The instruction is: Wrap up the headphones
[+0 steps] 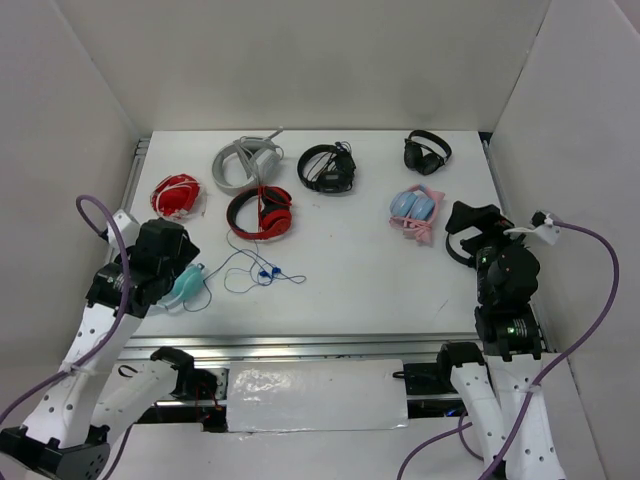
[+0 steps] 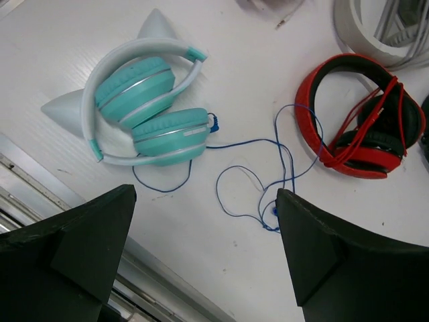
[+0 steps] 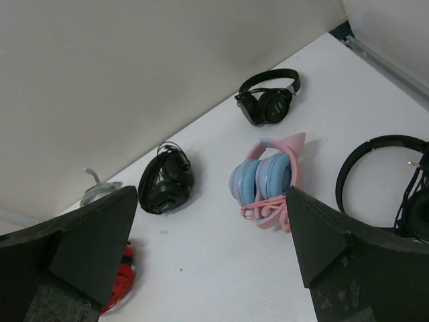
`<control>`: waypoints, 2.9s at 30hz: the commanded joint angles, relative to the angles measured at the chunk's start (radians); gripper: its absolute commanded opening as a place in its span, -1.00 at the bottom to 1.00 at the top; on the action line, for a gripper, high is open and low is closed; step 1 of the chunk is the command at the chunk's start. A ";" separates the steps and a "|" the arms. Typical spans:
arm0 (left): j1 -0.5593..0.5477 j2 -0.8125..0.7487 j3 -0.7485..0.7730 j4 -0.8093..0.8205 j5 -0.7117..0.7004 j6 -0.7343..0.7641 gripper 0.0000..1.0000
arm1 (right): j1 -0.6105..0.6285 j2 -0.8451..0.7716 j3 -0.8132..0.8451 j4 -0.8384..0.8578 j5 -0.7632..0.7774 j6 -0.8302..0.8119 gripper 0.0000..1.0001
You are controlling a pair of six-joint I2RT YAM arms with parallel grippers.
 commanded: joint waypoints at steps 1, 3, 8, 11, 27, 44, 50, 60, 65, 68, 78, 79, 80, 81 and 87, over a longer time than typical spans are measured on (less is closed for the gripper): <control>0.031 -0.001 -0.007 -0.048 -0.053 -0.061 0.99 | 0.005 -0.013 -0.012 0.034 -0.055 -0.018 0.99; 0.116 0.026 -0.024 0.006 0.013 0.011 0.99 | 0.007 -0.007 -0.024 0.051 -0.081 -0.018 0.99; 0.406 0.121 -0.046 0.157 0.196 0.166 0.99 | 0.007 0.014 -0.081 0.131 -0.158 -0.030 0.99; 0.567 0.193 -0.037 0.175 0.243 0.165 0.99 | 0.007 0.049 -0.107 0.184 -0.173 -0.020 0.99; 1.029 0.120 -0.331 0.129 0.536 0.122 0.99 | 0.016 0.260 -0.041 0.206 -0.285 0.007 0.99; 0.934 0.192 -0.405 0.215 0.451 0.065 0.91 | 0.016 0.155 -0.076 0.183 -0.230 -0.016 0.99; 0.907 0.253 -0.437 0.258 0.444 0.030 0.89 | 0.016 0.168 -0.064 0.166 -0.215 -0.018 0.99; 0.859 0.309 -0.433 0.312 0.411 0.002 0.14 | 0.015 0.164 -0.059 0.151 -0.195 -0.012 0.99; 0.796 0.298 -0.399 0.304 0.356 -0.016 -0.47 | 0.015 0.181 -0.044 0.134 -0.215 -0.015 0.99; 0.767 0.309 -0.379 0.303 0.328 -0.019 -0.78 | 0.016 0.191 -0.021 0.105 -0.225 -0.018 1.00; 0.545 0.301 -0.248 0.307 0.256 0.070 -1.00 | 0.021 0.126 -0.018 0.092 -0.322 -0.049 0.99; 0.469 0.290 -0.215 0.297 0.236 0.077 -1.00 | 0.031 0.122 -0.018 0.095 -0.345 -0.061 0.99; 0.432 0.284 -0.196 0.289 0.219 0.080 -1.00 | 0.036 0.122 -0.018 0.096 -0.350 -0.064 0.99; 0.357 0.283 -0.158 0.292 0.201 0.096 -1.00 | 0.044 0.125 -0.019 0.102 -0.360 -0.070 0.99; 0.085 0.256 -0.090 0.416 0.243 0.281 -1.00 | 0.108 0.171 -0.029 0.158 -0.512 -0.131 1.00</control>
